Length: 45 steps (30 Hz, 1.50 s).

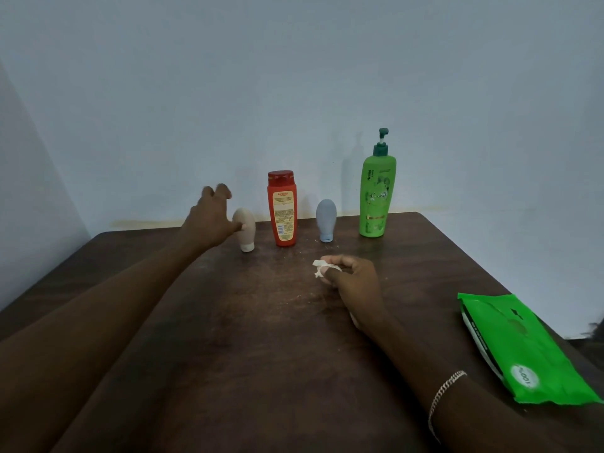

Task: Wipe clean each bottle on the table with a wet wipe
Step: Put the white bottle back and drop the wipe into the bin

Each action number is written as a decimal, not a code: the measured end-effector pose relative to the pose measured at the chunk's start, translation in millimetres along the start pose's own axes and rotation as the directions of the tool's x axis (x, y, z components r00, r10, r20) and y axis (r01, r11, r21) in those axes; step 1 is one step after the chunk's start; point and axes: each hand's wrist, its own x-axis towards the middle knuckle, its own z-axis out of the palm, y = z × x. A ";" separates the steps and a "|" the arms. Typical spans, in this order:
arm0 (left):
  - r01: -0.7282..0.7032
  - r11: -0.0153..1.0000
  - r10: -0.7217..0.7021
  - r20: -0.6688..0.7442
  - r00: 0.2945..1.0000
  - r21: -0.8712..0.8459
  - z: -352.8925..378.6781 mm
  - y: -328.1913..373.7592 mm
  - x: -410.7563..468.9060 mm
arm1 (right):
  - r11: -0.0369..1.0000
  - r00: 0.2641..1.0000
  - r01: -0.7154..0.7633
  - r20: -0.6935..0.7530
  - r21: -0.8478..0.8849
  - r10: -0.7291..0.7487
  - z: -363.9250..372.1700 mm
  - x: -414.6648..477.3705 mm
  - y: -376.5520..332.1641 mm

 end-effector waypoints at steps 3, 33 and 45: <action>-0.057 0.995 0.037 -0.240 0.970 -0.079 -11.7 16.6 -32.1 | 0.998 0.999 -0.033 0.012 0.046 0.032 -1.1 -1.9 -6.2; -0.217 0.282 0.340 -0.114 0.934 -0.935 -34.4 342.3 -241.3 | 0.923 0.857 0.384 -0.361 -0.030 -0.369 -244.1 -174.2 -157.7; -0.032 0.270 0.525 0.119 0.843 -0.962 69.4 477.4 -389.6 | 0.965 0.746 0.177 -0.613 -0.196 -0.261 -397.4 -314.3 -79.3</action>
